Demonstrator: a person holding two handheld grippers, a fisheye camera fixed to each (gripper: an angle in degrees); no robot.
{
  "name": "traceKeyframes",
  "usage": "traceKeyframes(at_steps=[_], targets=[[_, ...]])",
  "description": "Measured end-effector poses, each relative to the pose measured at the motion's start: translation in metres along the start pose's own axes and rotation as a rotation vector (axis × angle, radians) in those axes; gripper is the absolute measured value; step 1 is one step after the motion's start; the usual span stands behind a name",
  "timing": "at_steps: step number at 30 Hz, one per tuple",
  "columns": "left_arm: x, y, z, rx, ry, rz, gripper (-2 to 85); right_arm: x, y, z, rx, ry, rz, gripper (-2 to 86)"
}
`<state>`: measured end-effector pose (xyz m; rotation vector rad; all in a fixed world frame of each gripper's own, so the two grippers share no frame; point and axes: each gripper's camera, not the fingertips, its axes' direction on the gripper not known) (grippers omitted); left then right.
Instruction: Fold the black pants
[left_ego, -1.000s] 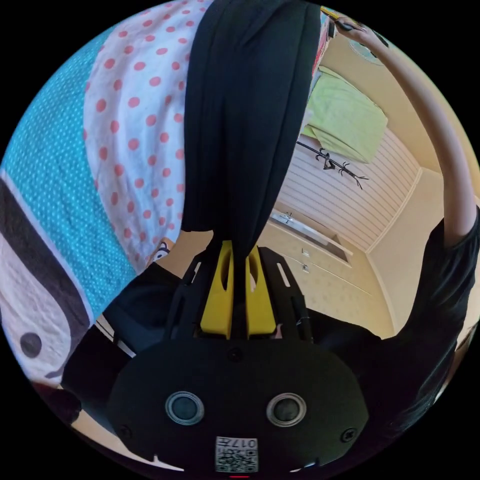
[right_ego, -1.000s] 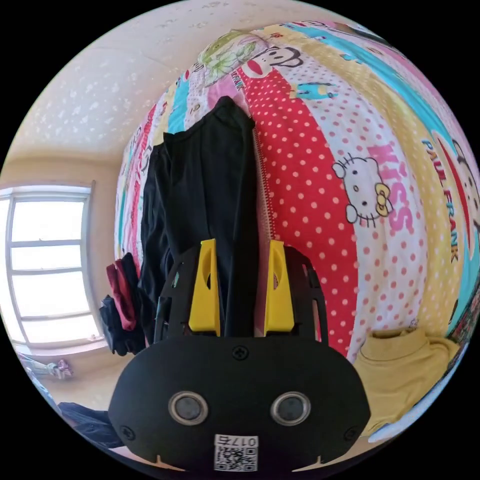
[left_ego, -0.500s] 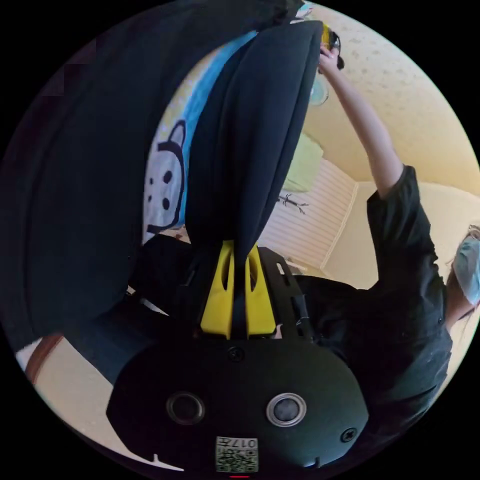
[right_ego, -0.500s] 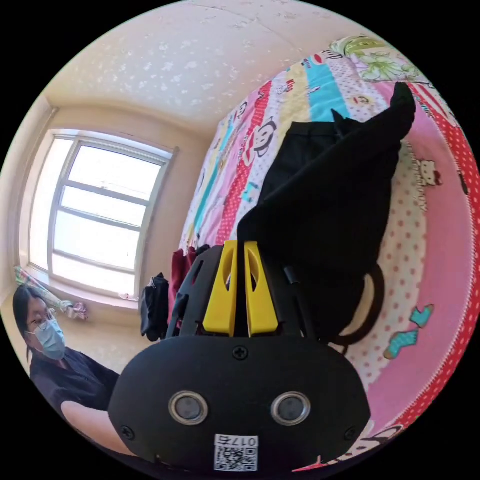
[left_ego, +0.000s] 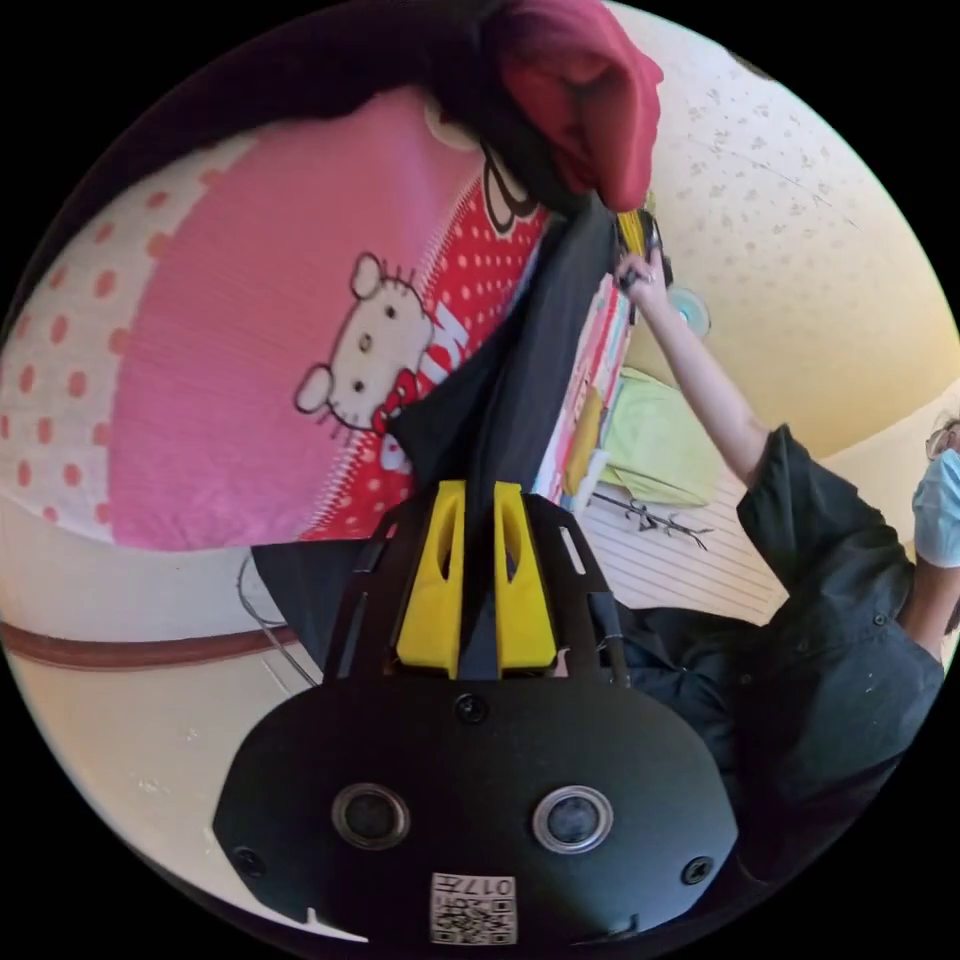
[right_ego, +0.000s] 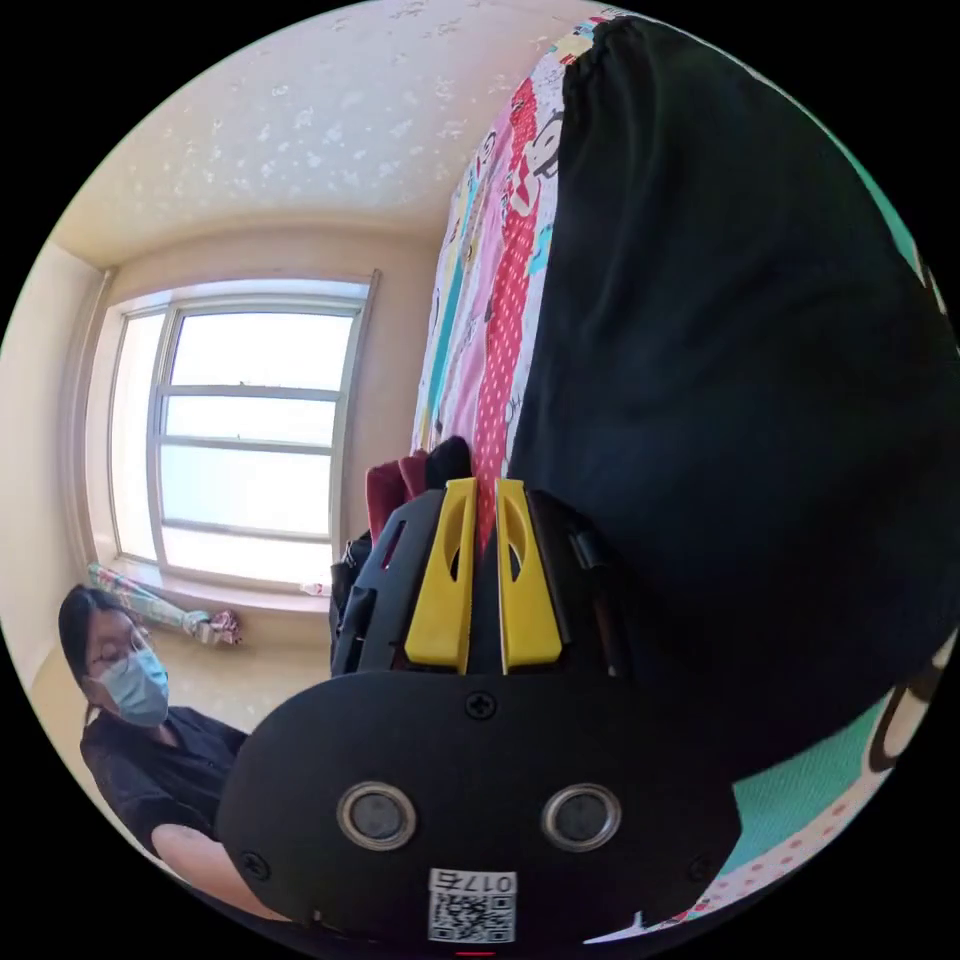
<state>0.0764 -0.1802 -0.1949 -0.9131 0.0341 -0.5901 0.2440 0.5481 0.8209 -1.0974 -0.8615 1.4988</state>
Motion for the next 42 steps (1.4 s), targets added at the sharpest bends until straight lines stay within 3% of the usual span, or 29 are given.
traceKeyframes(at_steps=[3,8,11,14,16,19,21,23,26,28,33,35,39,42], targets=[[0.016,-0.005,-0.001,0.088,-0.097,0.068,7.9,0.008,0.083,-0.025,-0.077,0.023,-0.005,3.8],[0.029,-0.030,0.039,0.072,-0.250,0.132,11.0,0.034,0.259,-0.047,-0.114,0.197,0.132,7.5],[0.029,-0.016,0.058,0.142,-0.306,0.133,9.3,0.057,0.342,-0.020,-0.131,0.046,0.245,9.5],[0.021,0.000,0.075,0.161,-0.251,0.075,7.2,0.066,0.387,0.014,-0.093,-0.079,0.307,9.0],[0.025,0.006,0.088,0.162,-0.266,0.065,6.7,0.069,0.393,0.025,-0.080,-0.125,0.323,8.4],[0.042,0.009,0.108,0.030,-0.328,0.110,5.5,0.062,0.383,0.026,-0.263,-0.125,0.223,4.9],[0.050,0.010,0.127,-0.267,-0.234,0.162,3.8,0.056,0.377,-0.001,-0.371,-0.071,0.148,2.3],[0.061,0.028,0.139,-0.389,-0.065,0.204,3.2,0.040,0.373,-0.050,-0.490,-0.013,0.028,0.5],[0.079,0.068,0.162,-0.438,-0.038,0.214,3.2,0.021,0.382,-0.104,-0.594,0.057,-0.058,-0.1],[0.079,0.087,0.189,-0.447,0.027,0.181,3.3,0.018,0.397,-0.122,-0.632,0.116,-0.063,-0.1],[0.023,0.121,0.268,-0.485,-0.078,-0.082,3.8,0.065,0.452,-0.129,-0.704,0.254,0.147,2.0],[0.003,0.124,0.272,-0.427,-0.074,-0.167,3.9,0.093,0.470,-0.130,-0.717,0.246,0.270,9.2],[0.005,0.105,0.266,-0.352,-0.279,-0.125,6.3,0.109,0.464,-0.153,-0.633,0.338,0.290,15.6],[0.033,0.076,0.264,-0.214,-0.288,-0.021,9.7,0.118,0.441,-0.179,-0.514,0.355,0.273,15.1]])
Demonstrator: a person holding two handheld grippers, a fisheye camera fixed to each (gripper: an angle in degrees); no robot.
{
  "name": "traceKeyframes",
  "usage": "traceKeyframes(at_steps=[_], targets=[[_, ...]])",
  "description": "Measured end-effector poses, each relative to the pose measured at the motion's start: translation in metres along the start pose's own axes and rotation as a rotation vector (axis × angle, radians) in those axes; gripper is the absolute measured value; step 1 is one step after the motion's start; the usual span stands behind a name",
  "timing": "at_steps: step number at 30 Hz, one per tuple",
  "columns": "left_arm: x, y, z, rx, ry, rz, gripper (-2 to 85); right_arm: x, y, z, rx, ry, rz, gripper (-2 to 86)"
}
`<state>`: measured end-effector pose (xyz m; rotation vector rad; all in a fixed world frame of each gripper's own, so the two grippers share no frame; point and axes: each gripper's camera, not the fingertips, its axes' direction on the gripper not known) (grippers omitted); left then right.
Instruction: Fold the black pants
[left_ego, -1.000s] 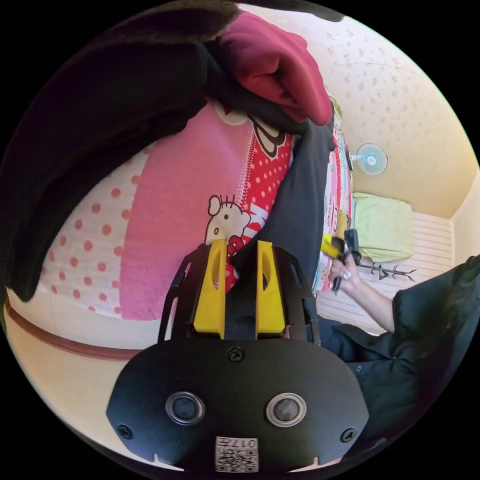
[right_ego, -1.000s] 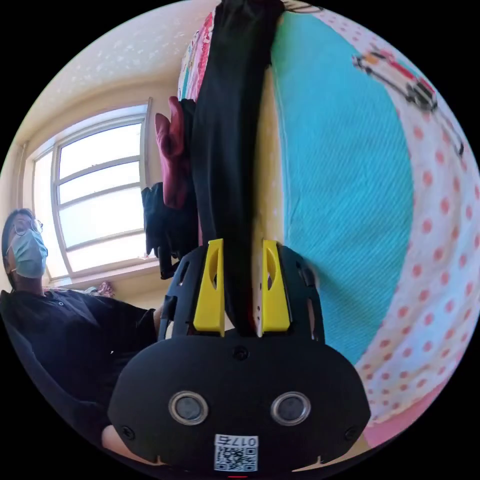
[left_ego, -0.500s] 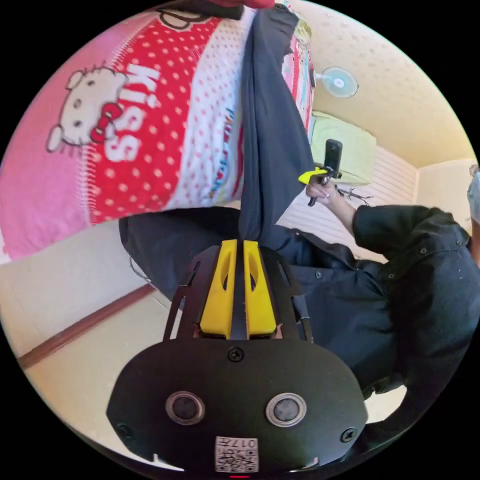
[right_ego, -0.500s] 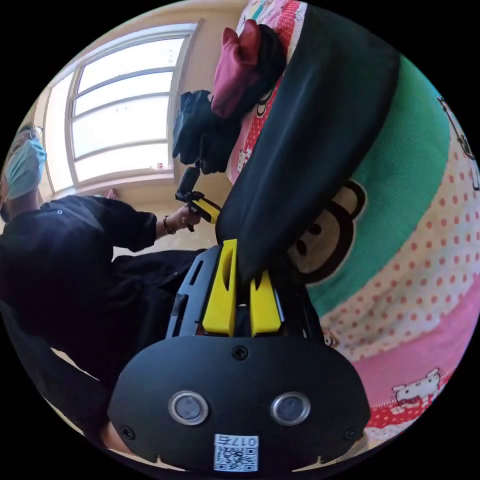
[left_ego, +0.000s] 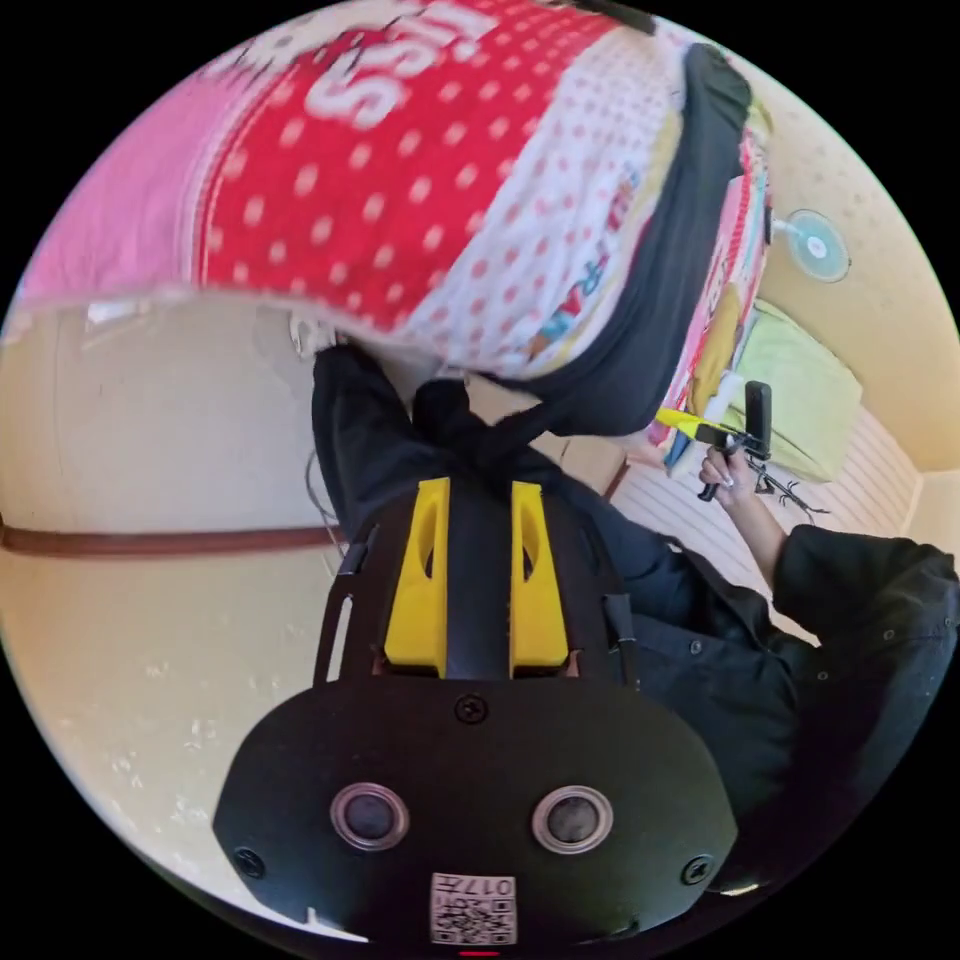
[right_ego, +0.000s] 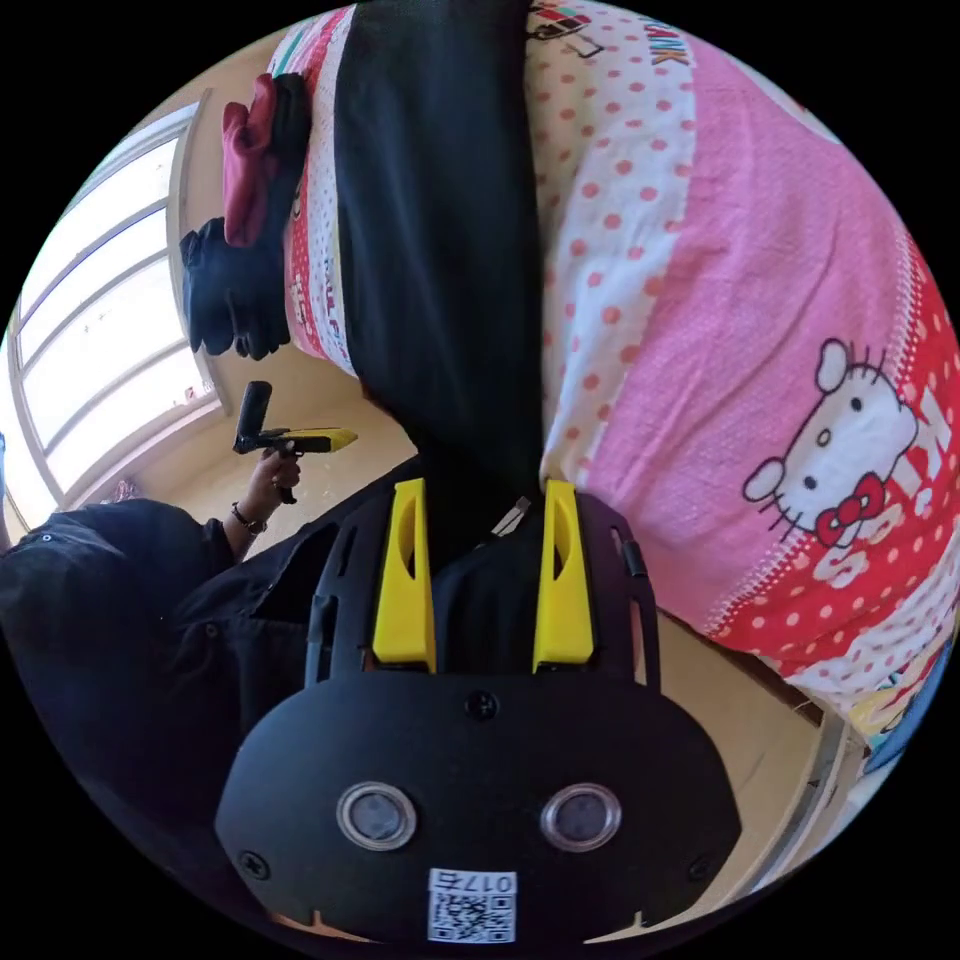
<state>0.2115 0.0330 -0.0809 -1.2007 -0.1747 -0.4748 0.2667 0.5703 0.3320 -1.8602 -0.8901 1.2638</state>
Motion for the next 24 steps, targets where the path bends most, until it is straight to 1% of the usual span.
traceKeyframes(at_steps=[2,3,5,6,8,10,11,13,16,19,21,24], targets=[[0.020,-0.021,-0.003,0.104,0.063,0.067,9.9,0.009,-0.013,-0.027,0.127,-0.043,0.008,14.2],[0.034,-0.038,0.000,0.155,0.092,0.114,9.7,0.011,-0.017,-0.032,0.156,-0.053,0.013,14.1],[0.053,-0.063,0.015,0.173,0.092,0.163,9.3,0.019,-0.036,-0.045,0.244,-0.095,0.047,13.9],[0.062,-0.076,0.031,0.164,0.070,0.182,9.2,0.020,-0.041,-0.045,0.251,-0.112,0.046,13.8],[0.070,-0.086,0.063,0.149,0.025,0.188,9.1,0.019,-0.057,-0.032,0.204,-0.161,0.008,13.2],[0.069,-0.087,0.093,0.131,-0.005,0.180,8.9,0.014,-0.060,-0.015,0.135,-0.147,-0.041,11.8],[0.066,-0.085,0.102,0.156,-0.011,0.169,8.3,0.012,-0.058,-0.001,0.081,-0.131,-0.067,10.4],[0.054,-0.082,0.108,0.190,-0.009,0.132,7.0,0.010,-0.049,0.015,0.048,-0.151,-0.082,8.7],[0.042,-0.082,0.119,0.185,0.026,0.113,6.8,0.006,-0.031,0.026,0.082,-0.171,-0.071,7.7],[0.044,-0.080,0.130,0.189,-0.001,0.120,9.0,-0.001,-0.018,0.032,0.107,-0.159,-0.054,7.2],[0.051,-0.082,0.140,0.181,-0.087,0.145,9.4,-0.004,-0.014,0.034,0.123,-0.168,-0.042,7.0],[0.056,-0.085,0.153,0.173,-0.169,0.160,9.2,-0.009,-0.008,0.041,0.139,-0.159,-0.015,6.4]])
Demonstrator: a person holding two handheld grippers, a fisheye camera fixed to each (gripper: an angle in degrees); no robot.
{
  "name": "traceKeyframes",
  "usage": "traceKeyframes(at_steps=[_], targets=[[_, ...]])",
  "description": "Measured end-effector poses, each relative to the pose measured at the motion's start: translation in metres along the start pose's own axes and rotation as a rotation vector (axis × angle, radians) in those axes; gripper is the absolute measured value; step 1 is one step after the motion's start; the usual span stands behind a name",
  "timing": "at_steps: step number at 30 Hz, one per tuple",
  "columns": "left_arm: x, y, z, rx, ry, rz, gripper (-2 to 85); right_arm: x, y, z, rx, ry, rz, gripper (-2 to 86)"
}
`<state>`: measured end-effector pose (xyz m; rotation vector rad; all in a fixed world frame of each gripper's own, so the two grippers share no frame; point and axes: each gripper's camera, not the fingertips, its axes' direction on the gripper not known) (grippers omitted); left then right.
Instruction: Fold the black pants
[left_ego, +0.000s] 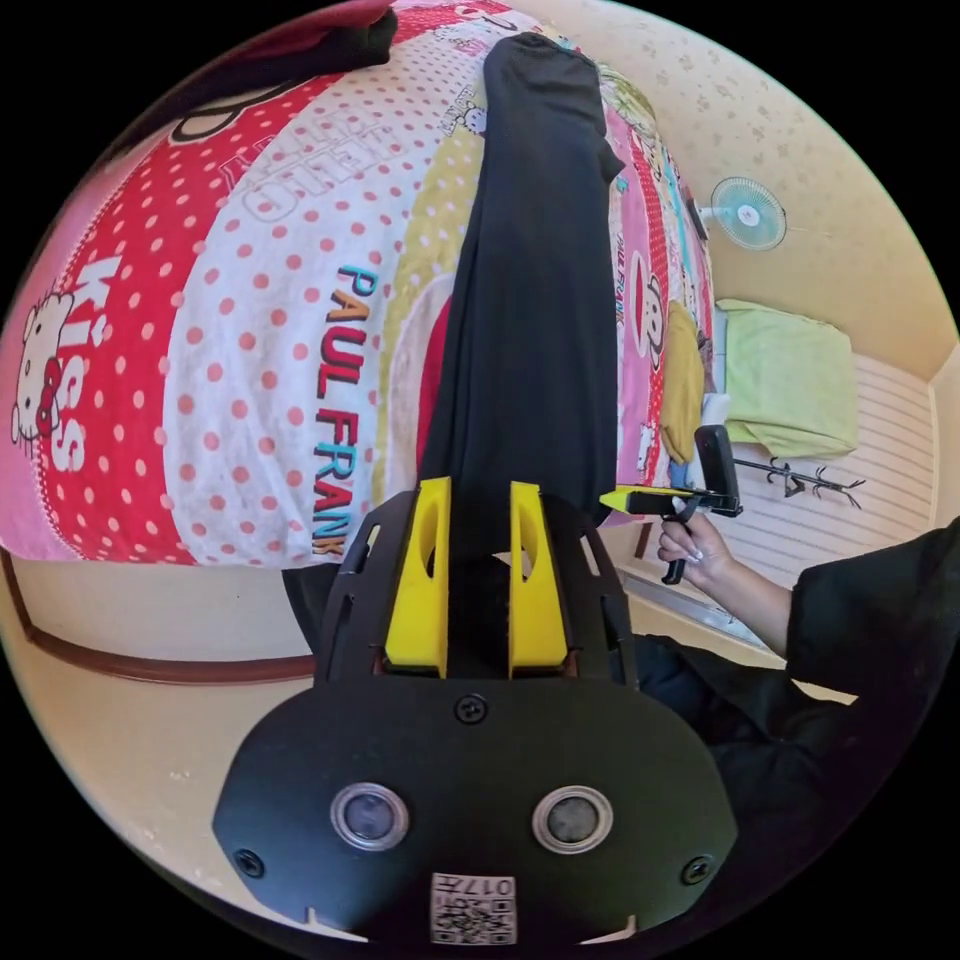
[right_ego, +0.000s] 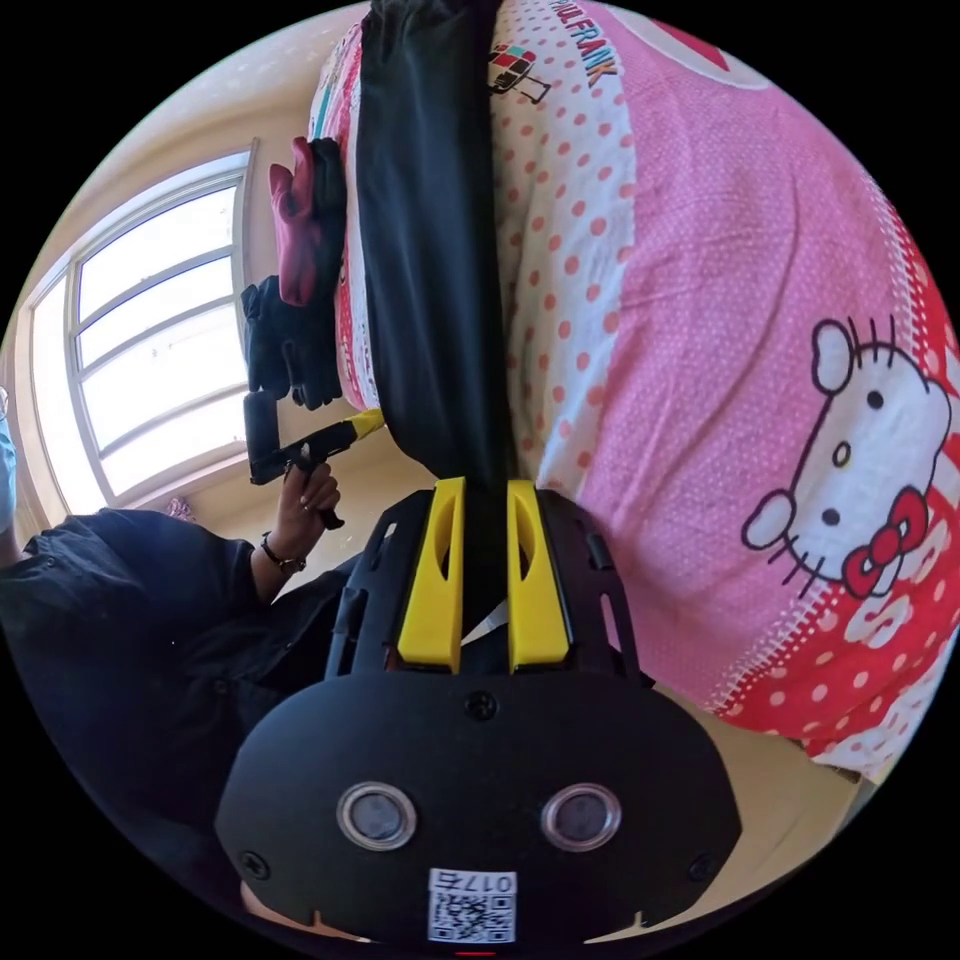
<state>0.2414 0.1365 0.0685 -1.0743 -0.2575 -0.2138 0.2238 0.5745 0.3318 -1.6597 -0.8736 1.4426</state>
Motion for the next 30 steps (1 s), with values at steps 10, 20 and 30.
traceKeyframes(at_steps=[10,20,30], targets=[[-0.034,0.009,-0.024,-0.077,0.014,0.063,-0.1,-0.048,0.030,0.024,0.052,-0.067,0.003,3.8],[-0.095,-0.059,-0.055,0.049,0.244,0.033,10.9,-0.040,0.001,0.007,0.225,-0.018,-0.008,9.2],[-0.112,-0.247,-0.048,-0.024,0.541,0.063,11.9,-0.030,-0.156,-0.026,0.277,-0.376,-0.084,15.0]])
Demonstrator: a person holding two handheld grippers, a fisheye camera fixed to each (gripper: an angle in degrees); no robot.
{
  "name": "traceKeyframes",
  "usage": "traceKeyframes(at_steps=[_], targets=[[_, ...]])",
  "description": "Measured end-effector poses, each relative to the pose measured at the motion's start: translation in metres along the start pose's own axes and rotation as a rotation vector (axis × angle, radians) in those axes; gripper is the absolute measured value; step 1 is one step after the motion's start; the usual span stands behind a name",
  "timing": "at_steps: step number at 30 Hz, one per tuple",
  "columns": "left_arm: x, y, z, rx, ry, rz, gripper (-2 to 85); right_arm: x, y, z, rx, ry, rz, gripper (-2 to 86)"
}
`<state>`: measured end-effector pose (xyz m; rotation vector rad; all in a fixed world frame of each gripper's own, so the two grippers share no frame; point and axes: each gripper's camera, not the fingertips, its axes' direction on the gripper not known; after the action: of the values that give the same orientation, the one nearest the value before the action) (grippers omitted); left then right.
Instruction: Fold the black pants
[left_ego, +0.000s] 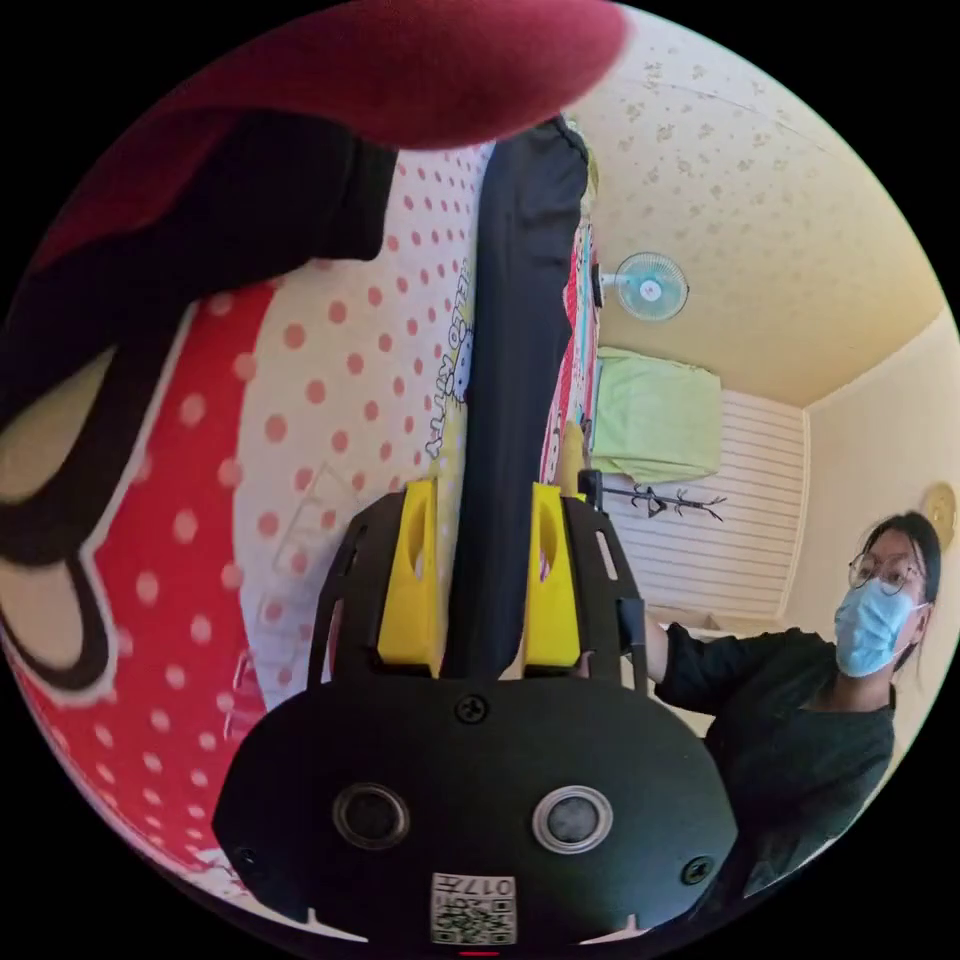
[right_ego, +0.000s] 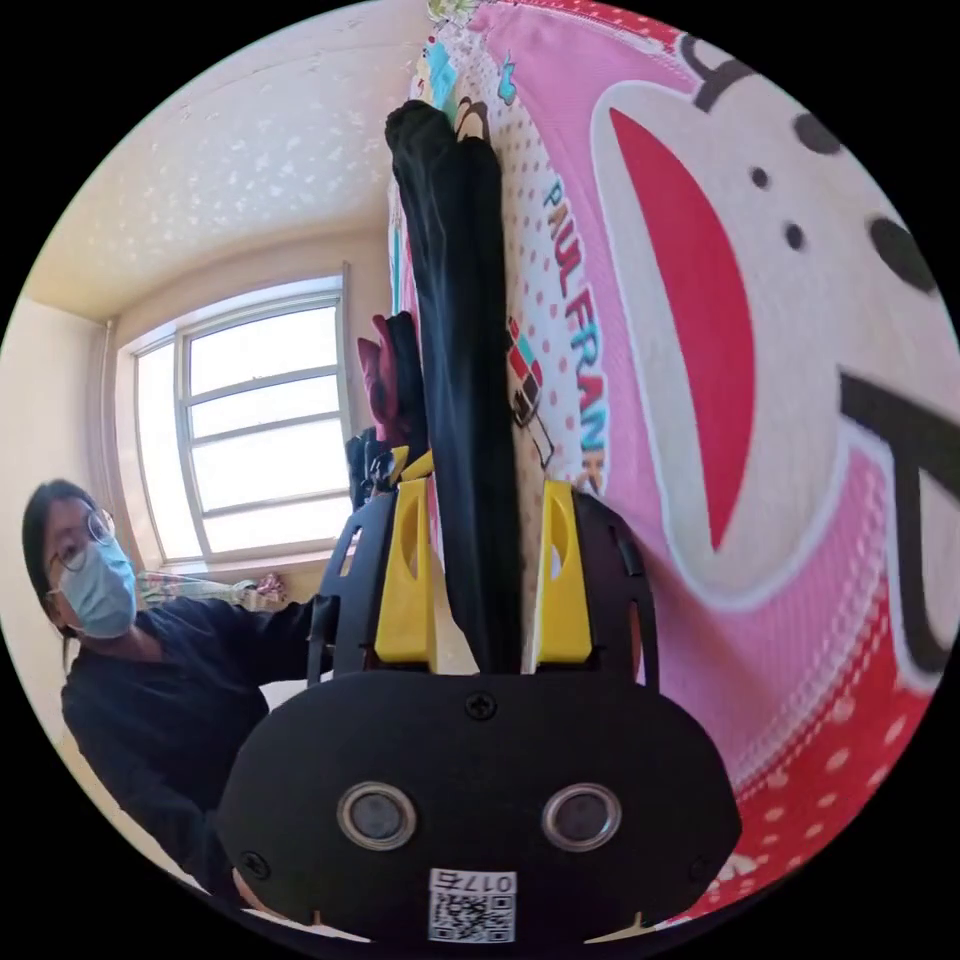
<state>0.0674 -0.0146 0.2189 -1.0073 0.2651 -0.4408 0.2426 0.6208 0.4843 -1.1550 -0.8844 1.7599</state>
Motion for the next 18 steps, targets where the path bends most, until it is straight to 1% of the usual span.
traceKeyframes(at_steps=[2,4,5,7,8,10,11,12,13,14,15,16,18], targets=[[-0.004,-0.003,0.012,-0.030,0.034,-0.007,9.7,-0.001,-0.032,0.031,-0.118,-0.053,0.002,15.5],[-0.006,0.003,0.027,-0.086,0.012,0.009,7.0,-0.003,-0.041,0.059,-0.197,-0.051,-0.009,14.6],[-0.011,0.010,0.040,-0.132,0.046,0.011,6.1,-0.005,-0.039,0.075,-0.236,-0.043,-0.017,13.5],[-0.020,0.027,0.055,-0.138,0.146,-0.004,5.9,-0.005,-0.026,0.094,-0.251,-0.033,-0.015,11.2],[-0.026,0.040,0.058,-0.098,0.208,-0.009,5.9,-0.005,-0.011,0.103,-0.238,-0.014,-0.018,9.0],[-0.030,0.062,0.057,-0.024,0.245,-0.024,5.7,-0.010,0.019,0.112,-0.183,-0.005,-0.054,6.2],[-0.024,0.079,0.054,0.020,0.246,-0.015,5.4,-0.016,0.041,0.110,-0.117,-0.057,-0.073,5.0],[-0.012,0.095,0.051,0.055,0.286,0.028,5.3,-0.019,0.052,0.108,-0.083,-0.099,-0.079,4.5],[-0.005,0.103,0.050,0.065,0.327,0.054,5.2,-0.027,0.074,0.105,-0.028,-0.183,-0.097,3.8],[0.012,0.119,0.049,0.077,0.407,0.103,5.1,-0.041,0.094,0.103,0.004,-0.235,-0.127,3.1],[0.035,0.137,0.048,0.072,0.435,0.151,5.1,-0.049,0.104,0.103,0.010,-0.248,-0.145,2.8],[0.049,0.147,0.047,0.066,0.432,0.177,5.1,-0.071,0.123,0.103,0.006,-0.256,-0.186,2.3],[0.108,0.188,0.042,0.045,0.391,0.272,5.1,-0.111,0.151,0.103,-0.027,-0.226,-0.266,1.6]])
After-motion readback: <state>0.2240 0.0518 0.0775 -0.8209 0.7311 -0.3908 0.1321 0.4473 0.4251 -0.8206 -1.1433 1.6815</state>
